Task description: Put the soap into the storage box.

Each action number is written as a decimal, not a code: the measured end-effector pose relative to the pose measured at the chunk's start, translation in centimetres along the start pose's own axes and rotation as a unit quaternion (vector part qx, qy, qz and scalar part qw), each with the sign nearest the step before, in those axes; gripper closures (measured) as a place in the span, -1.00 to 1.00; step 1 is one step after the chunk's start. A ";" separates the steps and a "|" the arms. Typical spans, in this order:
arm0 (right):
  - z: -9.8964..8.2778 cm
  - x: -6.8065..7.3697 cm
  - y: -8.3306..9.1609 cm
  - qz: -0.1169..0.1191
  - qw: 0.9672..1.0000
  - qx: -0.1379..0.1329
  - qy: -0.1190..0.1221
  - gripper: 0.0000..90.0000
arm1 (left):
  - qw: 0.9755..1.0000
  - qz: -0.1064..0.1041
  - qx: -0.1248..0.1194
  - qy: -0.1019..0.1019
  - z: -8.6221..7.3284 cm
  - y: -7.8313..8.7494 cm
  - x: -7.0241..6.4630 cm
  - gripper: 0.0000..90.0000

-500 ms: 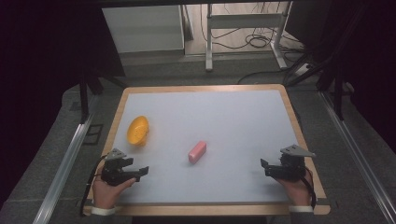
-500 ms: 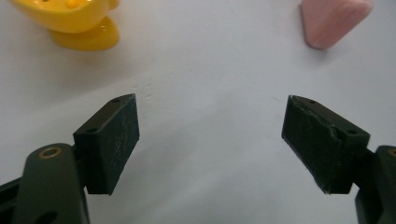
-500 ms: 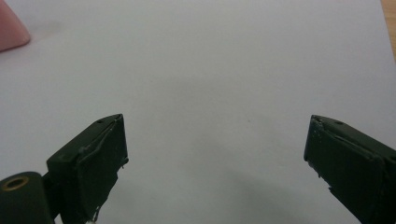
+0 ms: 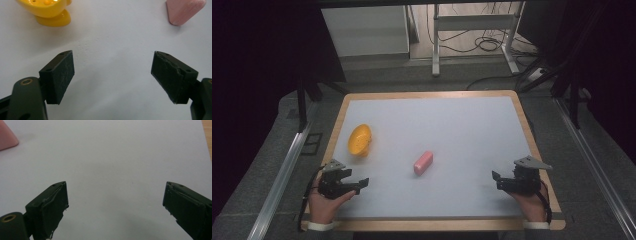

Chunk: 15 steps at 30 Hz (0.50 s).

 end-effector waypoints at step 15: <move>-0.1 0.1 -0.1 0.007 1.000 0.006 0.005 -0.86 | 1.000 0.001 0.006 -0.005 -0.1 0.5 -0.8 -0.57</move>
Point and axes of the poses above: each handheld gripper's, and its own axes: y roughly backward along the jaws, z roughly out of its top, x roughly to its left, the point moved 6 cm from there along -y, roughly forward along the jaws, and after that the axes turned 12 degrees about x, right-handed, at the moved point
